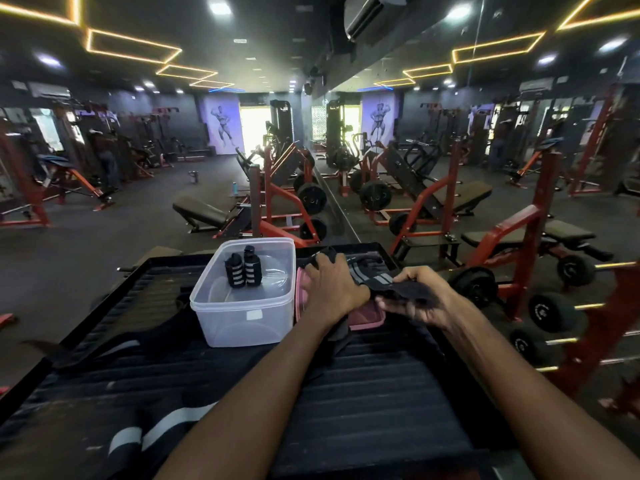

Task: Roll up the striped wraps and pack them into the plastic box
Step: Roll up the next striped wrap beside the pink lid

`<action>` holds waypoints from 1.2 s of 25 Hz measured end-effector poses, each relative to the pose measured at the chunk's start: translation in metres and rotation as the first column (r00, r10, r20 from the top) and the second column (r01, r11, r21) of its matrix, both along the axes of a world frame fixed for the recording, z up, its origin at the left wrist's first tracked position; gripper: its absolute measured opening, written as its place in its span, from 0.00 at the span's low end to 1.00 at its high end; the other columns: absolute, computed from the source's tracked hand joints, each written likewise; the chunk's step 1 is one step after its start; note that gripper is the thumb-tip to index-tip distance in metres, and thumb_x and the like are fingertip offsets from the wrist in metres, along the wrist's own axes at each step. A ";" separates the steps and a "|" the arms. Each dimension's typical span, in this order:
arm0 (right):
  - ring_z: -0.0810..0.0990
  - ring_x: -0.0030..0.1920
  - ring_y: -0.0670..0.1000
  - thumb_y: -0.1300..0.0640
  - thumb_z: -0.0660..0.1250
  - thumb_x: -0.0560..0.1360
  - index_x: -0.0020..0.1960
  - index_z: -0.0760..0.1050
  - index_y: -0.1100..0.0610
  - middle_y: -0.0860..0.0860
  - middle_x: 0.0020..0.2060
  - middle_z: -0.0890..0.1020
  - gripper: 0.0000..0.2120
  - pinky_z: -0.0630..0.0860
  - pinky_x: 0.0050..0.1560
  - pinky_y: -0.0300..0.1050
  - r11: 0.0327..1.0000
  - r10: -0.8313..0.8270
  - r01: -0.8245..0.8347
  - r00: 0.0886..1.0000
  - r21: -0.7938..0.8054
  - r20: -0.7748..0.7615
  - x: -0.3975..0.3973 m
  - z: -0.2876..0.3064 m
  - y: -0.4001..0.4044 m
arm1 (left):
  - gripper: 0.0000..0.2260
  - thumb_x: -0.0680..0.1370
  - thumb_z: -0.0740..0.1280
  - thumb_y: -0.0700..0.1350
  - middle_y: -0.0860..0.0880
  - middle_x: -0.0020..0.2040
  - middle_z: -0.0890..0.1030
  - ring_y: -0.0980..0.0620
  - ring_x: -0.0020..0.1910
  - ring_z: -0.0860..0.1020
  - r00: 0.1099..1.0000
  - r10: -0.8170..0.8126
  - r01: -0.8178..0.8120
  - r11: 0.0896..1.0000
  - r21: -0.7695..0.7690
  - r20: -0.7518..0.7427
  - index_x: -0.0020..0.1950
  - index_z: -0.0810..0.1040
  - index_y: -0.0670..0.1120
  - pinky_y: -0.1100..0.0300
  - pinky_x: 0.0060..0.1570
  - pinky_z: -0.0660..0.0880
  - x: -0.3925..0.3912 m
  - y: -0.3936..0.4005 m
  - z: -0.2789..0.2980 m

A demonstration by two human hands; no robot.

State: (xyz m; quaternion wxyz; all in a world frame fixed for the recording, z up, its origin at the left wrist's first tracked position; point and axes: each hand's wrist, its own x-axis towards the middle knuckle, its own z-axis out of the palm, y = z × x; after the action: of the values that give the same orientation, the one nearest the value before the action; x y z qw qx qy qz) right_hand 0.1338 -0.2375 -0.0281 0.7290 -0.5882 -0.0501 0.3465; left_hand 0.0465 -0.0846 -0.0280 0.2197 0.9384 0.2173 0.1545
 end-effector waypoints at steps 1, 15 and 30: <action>0.83 0.36 0.60 0.65 0.56 0.76 0.48 0.77 0.70 0.63 0.43 0.82 0.12 0.83 0.31 0.52 0.998 0.038 -0.037 0.999 -0.057 0.010 -0.003 0.002 -0.007 | 0.28 0.70 0.72 0.56 0.40 0.69 0.64 0.33 0.71 0.63 0.999 -0.035 0.035 0.999 0.005 -0.017 0.66 0.70 0.47 0.37 0.67 0.69 -0.004 -0.002 0.002; 0.85 0.45 0.58 0.67 0.73 0.70 0.41 0.83 0.64 0.62 0.44 0.86 0.00 0.82 0.53 0.55 0.883 0.069 0.134 0.911 -0.450 0.408 -0.014 -0.035 0.004 | 0.15 0.76 0.66 0.60 0.42 0.67 0.73 0.39 0.61 0.76 0.869 -0.213 0.261 0.964 0.049 -0.447 0.53 0.72 0.50 0.49 0.59 0.75 -0.066 0.002 0.001; 0.81 0.38 0.59 0.62 0.67 0.63 0.32 0.82 0.57 0.59 0.35 0.84 0.06 0.77 0.43 0.51 0.982 -0.161 0.178 0.964 -0.066 0.210 -0.080 -0.035 -0.014 | 0.16 0.78 0.70 0.43 0.50 0.29 0.74 0.56 0.25 0.71 0.997 -0.074 0.045 0.731 -0.681 -0.013 0.32 0.70 0.47 0.68 0.22 0.66 -0.030 -0.023 -0.023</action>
State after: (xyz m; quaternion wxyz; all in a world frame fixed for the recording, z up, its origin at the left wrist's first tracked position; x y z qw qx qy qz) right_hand 0.0533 -0.2512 -0.0629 0.7215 -0.6529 -0.0596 0.2226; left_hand 0.0167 -0.1078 -0.0514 0.5479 0.8025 0.2329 0.0391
